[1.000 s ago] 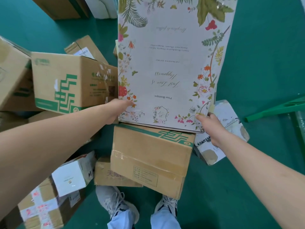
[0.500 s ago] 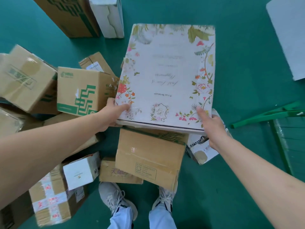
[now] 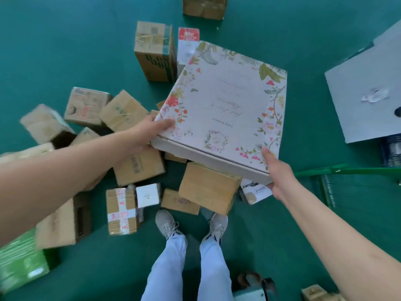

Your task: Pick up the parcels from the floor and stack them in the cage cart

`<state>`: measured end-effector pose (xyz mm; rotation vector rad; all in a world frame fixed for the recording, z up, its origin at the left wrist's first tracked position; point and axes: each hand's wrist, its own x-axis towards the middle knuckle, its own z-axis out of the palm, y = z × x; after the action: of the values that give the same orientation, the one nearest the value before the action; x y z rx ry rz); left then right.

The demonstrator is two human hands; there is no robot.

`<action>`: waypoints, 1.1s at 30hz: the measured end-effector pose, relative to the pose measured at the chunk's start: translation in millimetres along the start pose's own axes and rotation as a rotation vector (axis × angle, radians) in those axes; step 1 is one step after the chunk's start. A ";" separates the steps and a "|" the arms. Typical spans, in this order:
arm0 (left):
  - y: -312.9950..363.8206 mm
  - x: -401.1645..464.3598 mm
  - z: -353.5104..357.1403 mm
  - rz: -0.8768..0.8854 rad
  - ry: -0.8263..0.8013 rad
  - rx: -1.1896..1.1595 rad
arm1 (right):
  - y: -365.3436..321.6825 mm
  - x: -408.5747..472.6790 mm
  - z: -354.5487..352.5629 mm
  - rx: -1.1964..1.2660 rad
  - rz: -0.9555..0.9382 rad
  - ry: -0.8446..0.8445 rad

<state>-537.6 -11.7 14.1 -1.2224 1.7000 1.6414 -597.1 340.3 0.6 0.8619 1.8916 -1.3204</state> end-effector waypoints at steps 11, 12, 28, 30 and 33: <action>-68.7 -261.7 -184.5 -0.053 0.203 -0.156 | -58.8 -221.7 97.3 -0.275 -0.110 -0.283; -80.7 -276.9 -192.3 -0.054 0.223 -0.190 | -61.7 -233.5 107.2 -0.308 -0.126 -0.308; -262.6 -514.1 -160.4 -0.032 0.746 -0.778 | -59.5 -386.0 221.2 -0.860 -0.432 -0.756; -279.9 -542.7 -127.5 -0.042 0.827 -0.855 | -49.2 -401.1 222.0 -0.939 -0.478 -0.837; -297.5 -575.3 -80.4 -0.061 0.922 -0.954 | -31.9 -418.6 222.6 -1.052 -0.546 -0.930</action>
<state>12.3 100.4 347.4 -2.7713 1.1871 2.0828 -355.4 60.5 299.1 -0.7270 1.6616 -0.5720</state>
